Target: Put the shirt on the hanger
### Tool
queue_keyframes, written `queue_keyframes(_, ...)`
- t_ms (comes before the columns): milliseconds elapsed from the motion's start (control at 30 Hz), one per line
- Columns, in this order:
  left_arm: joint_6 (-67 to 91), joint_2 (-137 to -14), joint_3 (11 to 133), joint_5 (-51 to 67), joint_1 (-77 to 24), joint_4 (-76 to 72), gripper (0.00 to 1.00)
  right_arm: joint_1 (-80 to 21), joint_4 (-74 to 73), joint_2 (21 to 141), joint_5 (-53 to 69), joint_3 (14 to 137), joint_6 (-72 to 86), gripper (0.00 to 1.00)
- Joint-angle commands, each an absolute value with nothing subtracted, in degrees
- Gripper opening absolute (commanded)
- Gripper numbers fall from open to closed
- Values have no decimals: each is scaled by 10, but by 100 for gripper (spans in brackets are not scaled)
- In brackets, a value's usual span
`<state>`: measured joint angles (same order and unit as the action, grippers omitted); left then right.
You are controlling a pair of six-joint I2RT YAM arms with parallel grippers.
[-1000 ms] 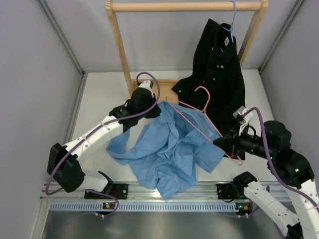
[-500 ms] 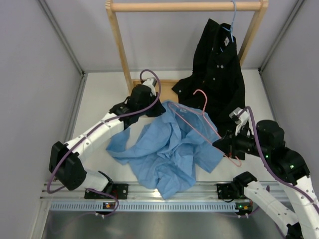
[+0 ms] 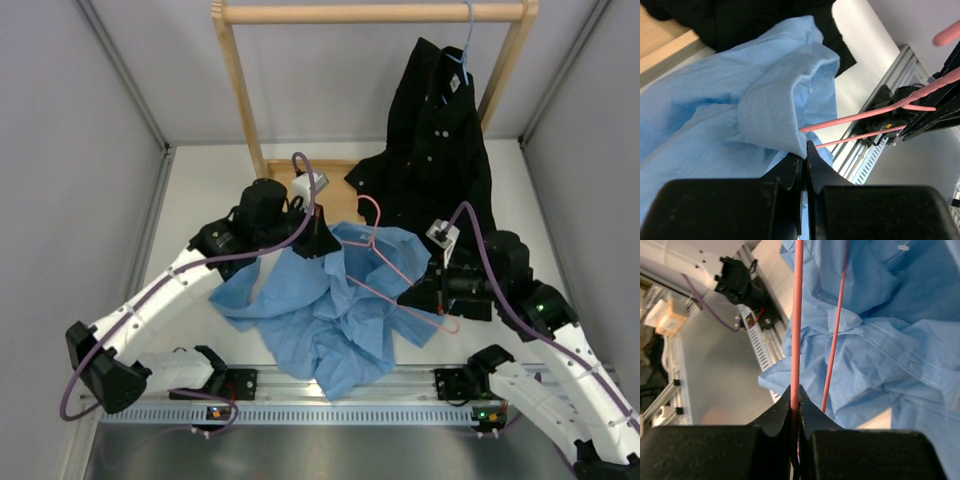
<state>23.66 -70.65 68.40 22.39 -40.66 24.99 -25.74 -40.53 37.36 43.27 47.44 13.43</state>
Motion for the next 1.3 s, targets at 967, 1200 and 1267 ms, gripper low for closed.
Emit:
queue_keyframes(967,-2,-672,1031,139,-407,607,0,-349,-51,623,777,575,-219,0)
queue_keyframes(1200,-6,-700,1076,236,-407,606,0,-398,32,630,661,601,-149,0)
queue_keyframes(1267,-3,-708,1098,262,-408,606,0,-409,134,601,619,563,-86,0)
